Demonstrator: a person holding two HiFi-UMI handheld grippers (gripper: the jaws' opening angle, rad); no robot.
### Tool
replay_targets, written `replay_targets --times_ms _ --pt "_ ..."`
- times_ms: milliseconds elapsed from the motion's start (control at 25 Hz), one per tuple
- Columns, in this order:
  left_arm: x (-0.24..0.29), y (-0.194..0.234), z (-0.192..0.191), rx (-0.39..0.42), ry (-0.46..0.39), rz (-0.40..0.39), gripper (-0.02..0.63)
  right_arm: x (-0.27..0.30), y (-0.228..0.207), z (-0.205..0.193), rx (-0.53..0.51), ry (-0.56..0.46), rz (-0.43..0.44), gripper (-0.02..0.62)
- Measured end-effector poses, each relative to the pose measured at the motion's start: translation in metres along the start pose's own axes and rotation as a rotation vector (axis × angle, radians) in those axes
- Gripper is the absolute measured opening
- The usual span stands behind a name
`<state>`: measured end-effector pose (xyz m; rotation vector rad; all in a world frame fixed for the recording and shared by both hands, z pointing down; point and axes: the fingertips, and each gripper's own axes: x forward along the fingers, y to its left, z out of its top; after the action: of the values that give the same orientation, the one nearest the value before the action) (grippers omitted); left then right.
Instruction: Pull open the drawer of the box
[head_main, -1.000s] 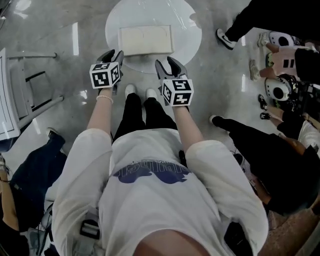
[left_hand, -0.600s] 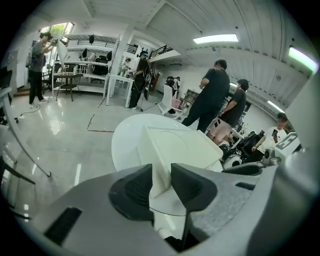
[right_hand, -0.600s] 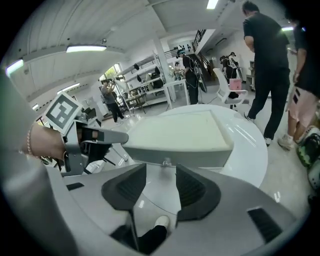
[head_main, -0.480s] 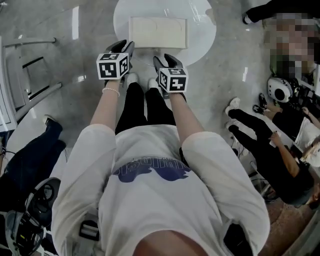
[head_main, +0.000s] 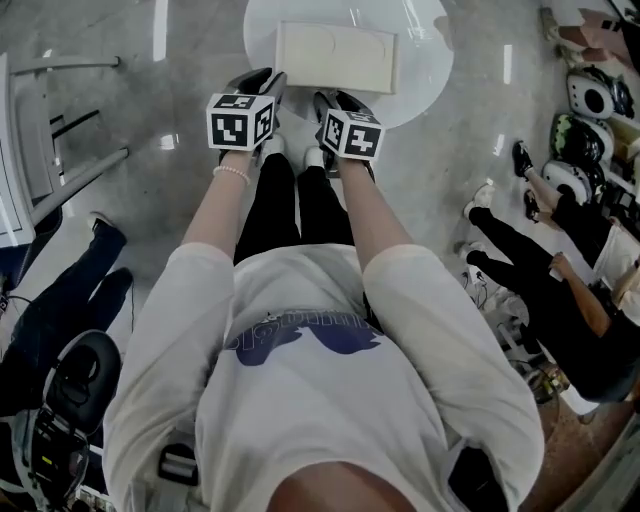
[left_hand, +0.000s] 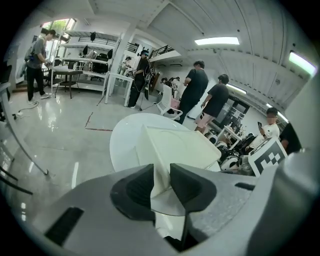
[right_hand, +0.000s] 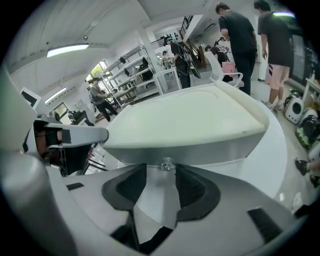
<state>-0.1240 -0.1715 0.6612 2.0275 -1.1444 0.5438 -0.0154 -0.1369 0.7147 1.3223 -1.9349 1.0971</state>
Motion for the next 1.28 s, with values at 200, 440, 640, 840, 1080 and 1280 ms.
replay_targets --times_ms 200,440,640,840,1080,1280 --pt "0.002 0.0 0.0 0.008 -0.001 0.009 0.107 0.004 -0.009 0.002 0.041 -0.006 -0.036 0.105" --pt "0.004 0.001 -0.001 0.016 -0.001 0.014 0.107 0.005 -0.013 0.001 0.036 0.008 -0.036 0.072" --pt "0.002 0.0 -0.002 0.019 0.001 0.02 0.107 -0.002 -0.01 -0.006 0.019 0.01 -0.047 0.067" --pt "0.004 0.0 -0.001 0.021 0.003 0.025 0.107 -0.01 -0.008 -0.02 -0.013 0.017 -0.038 0.067" --pt "0.003 -0.001 -0.001 0.012 -0.006 0.041 0.106 -0.025 -0.002 -0.043 -0.031 0.031 -0.014 0.066" --pt "0.002 -0.003 -0.001 0.017 -0.01 0.054 0.101 -0.036 0.0 -0.063 -0.051 0.048 0.005 0.066"
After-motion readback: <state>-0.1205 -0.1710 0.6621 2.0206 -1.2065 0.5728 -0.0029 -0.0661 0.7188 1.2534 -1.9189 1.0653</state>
